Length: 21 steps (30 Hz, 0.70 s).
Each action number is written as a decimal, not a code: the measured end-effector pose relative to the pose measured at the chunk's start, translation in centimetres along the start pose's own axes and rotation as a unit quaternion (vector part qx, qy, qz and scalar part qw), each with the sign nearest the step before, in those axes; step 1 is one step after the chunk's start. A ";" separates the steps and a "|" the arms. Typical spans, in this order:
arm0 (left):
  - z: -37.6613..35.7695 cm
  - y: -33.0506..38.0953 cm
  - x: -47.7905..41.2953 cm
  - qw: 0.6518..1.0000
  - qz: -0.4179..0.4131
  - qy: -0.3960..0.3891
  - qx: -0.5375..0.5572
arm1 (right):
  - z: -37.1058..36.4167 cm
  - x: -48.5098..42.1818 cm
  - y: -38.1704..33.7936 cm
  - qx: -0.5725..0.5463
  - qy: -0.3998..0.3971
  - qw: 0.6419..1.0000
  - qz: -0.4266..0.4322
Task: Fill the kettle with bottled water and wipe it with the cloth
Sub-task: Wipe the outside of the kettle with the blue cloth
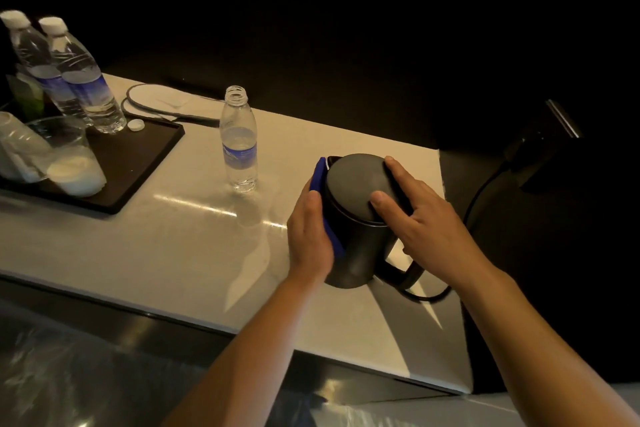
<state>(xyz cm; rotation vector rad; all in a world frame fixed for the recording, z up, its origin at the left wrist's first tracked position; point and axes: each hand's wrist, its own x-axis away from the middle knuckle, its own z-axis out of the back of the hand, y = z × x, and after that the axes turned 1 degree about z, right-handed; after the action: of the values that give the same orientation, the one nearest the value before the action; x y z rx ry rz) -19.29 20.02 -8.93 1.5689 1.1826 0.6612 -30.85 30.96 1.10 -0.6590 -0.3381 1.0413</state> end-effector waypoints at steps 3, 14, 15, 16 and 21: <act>1.4 -0.6 -1.5 0.996 0.060 -0.059 0.017 | 0.5 -0.2 -0.3 -0.014 -0.020 1.000 -0.005; -1.8 2.4 3.7 0.997 -0.049 0.011 -0.063 | 1.2 0.0 -1.2 -0.079 -0.025 0.996 -0.042; -2.2 2.7 4.0 0.995 -0.060 0.019 -0.084 | 1.3 -0.1 -1.3 -0.088 -0.028 0.994 -0.055; -2.4 2.9 3.8 0.993 -0.059 0.024 -0.094 | 1.4 -0.1 -1.4 -0.098 -0.031 0.992 -0.068; -0.6 2.6 0.9 1.000 0.013 -0.007 -0.025 | 1.9 -0.5 -1.1 -0.090 -0.054 0.991 -0.080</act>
<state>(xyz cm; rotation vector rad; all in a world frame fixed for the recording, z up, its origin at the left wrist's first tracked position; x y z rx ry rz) -18.57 21.06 -6.41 1.5466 1.1279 0.6921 -31.43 30.78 3.25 -0.7259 -0.5760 0.9016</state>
